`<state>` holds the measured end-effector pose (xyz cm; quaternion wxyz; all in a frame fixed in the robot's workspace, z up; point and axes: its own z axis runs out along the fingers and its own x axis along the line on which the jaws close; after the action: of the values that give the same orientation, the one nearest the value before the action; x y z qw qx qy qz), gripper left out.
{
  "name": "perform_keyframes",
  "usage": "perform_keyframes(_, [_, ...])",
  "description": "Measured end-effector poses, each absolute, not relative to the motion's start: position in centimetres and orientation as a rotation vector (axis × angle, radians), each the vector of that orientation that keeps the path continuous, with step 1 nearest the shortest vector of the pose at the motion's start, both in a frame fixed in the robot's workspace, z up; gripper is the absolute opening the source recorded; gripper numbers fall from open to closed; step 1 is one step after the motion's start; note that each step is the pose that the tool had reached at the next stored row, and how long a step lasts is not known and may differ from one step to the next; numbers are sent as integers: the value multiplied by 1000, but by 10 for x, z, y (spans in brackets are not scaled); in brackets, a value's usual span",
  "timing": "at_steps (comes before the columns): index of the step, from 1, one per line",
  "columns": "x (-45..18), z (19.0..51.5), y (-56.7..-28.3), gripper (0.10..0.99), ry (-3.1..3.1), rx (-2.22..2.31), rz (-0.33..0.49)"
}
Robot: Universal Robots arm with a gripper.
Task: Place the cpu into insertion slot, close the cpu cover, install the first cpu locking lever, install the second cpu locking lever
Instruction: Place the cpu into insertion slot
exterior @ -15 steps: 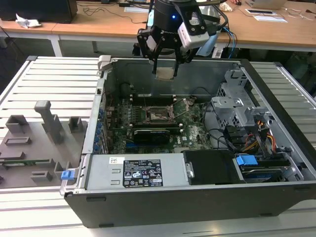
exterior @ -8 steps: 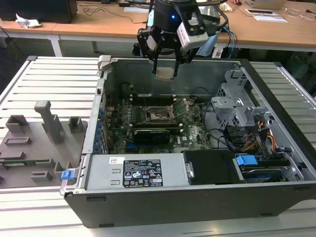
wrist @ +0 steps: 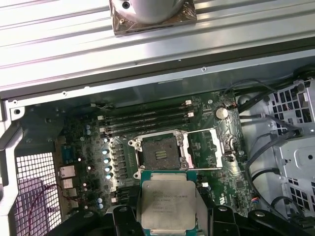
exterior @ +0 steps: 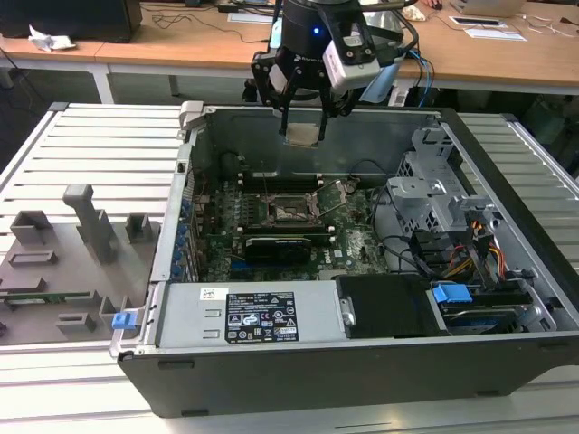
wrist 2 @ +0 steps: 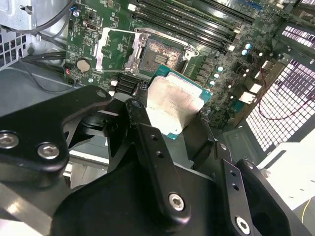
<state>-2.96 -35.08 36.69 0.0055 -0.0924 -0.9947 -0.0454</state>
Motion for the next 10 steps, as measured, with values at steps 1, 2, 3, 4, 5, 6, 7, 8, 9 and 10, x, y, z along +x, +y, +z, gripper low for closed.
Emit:
perform_keyframes(1, [-30, 367, -351, 533, -3113, -297, -142])
perform_keyframes(2, [-30, 367, -351, 533, -3113, -303, -142])
perform_keyframes(3, [-30, 367, -351, 533, -3113, -307, -142])
perform_keyframes(4, [-30, 367, -351, 533, -3112, -311, -142])
perform_keyframes(5, [-30, 367, -351, 533, -3112, -316, -142])
perform_keyframes(6, [-30, 367, -351, 533, -3112, -320, -142])
perform_keyframes(7, [-30, 367, -351, 533, -3112, -323, -142])
perform_keyframes(8, [-30, 367, -351, 533, -3111, -329, -142])
perform_keyframes(9, [-30, 367, -351, 533, -3111, -335, -143])
perform_keyframes(10, [-30, 367, -351, 533, -3110, -338, -142])
